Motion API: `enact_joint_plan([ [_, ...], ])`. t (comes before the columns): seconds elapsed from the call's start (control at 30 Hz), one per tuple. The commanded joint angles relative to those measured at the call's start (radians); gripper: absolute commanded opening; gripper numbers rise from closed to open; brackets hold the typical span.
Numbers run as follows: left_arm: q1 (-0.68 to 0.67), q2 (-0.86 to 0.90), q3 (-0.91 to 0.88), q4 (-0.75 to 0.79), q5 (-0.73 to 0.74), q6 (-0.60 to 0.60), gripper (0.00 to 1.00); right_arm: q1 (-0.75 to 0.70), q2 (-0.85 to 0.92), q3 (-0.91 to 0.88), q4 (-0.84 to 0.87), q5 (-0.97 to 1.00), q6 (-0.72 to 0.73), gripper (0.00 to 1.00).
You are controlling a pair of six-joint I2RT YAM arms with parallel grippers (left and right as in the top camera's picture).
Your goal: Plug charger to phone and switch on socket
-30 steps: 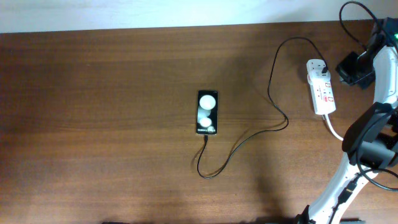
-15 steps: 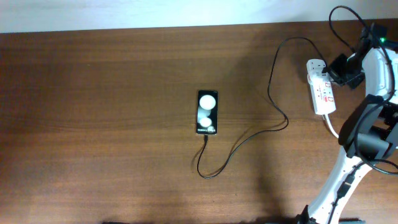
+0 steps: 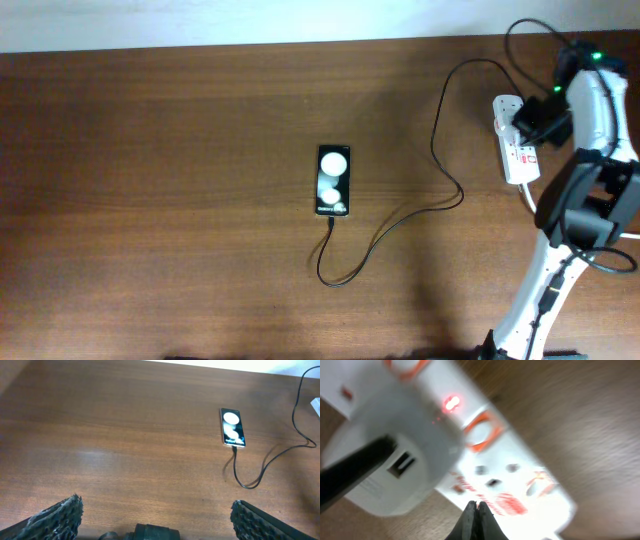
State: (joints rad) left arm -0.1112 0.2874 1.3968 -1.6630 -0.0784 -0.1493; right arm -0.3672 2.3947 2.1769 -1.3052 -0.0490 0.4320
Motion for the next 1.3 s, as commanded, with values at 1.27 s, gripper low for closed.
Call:
enact_joint_plan([
  [1.27,0.097,-0.28,-0.939,1.236,-0.042,0.009,0.99,0.257,-2.061,-0.722,0.955,-0.619,-0.075,0.19],
])
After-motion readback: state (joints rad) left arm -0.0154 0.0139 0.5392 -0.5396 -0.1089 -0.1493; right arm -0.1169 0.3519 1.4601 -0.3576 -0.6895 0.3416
